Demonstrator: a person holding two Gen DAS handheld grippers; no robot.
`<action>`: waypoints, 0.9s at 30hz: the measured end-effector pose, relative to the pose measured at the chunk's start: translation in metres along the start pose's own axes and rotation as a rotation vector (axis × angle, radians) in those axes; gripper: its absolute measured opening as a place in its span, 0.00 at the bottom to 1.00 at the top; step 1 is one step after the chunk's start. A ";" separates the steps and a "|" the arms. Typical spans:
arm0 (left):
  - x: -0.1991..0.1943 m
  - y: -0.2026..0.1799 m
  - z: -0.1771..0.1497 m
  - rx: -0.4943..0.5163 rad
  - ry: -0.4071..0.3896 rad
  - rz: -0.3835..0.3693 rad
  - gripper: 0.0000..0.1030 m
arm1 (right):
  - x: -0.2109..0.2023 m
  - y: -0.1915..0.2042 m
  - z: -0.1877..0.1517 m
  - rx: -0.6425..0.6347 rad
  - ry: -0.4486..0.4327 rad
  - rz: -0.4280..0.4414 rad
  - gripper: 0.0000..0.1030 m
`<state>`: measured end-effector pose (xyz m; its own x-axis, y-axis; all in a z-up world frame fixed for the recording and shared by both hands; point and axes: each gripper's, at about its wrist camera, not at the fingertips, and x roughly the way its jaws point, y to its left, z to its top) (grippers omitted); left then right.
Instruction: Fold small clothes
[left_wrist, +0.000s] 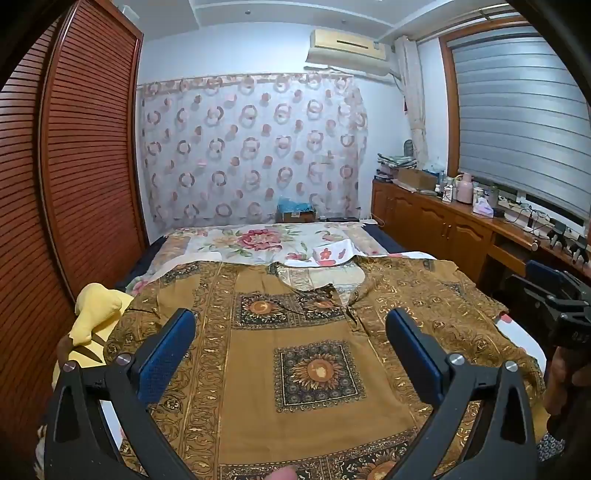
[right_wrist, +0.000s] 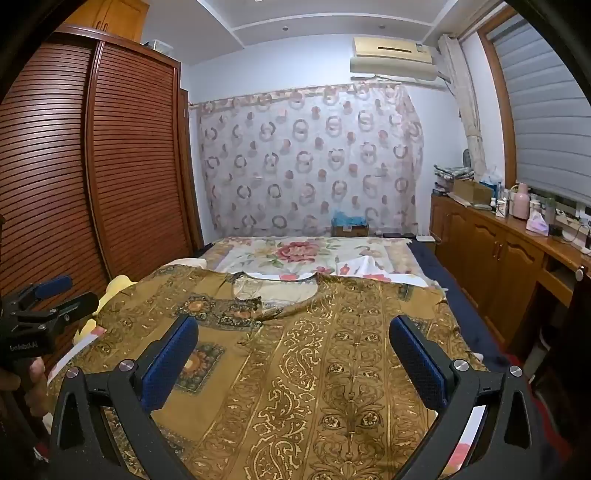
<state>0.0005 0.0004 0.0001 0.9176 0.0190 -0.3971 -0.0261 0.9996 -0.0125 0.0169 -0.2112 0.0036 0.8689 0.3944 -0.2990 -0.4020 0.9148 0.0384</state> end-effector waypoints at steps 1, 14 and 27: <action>0.000 -0.002 0.000 0.017 -0.005 -0.001 1.00 | 0.000 0.000 0.000 -0.003 -0.002 0.002 1.00; 0.000 -0.002 -0.002 0.008 -0.005 -0.004 1.00 | -0.003 0.000 -0.003 0.007 -0.011 0.007 1.00; 0.000 -0.002 -0.002 0.008 -0.004 -0.005 1.00 | -0.001 0.003 -0.002 0.005 -0.011 0.006 1.00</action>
<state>-0.0002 -0.0015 -0.0022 0.9193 0.0135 -0.3933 -0.0178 0.9998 -0.0071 0.0146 -0.2091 0.0026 0.8697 0.4006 -0.2882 -0.4058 0.9129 0.0445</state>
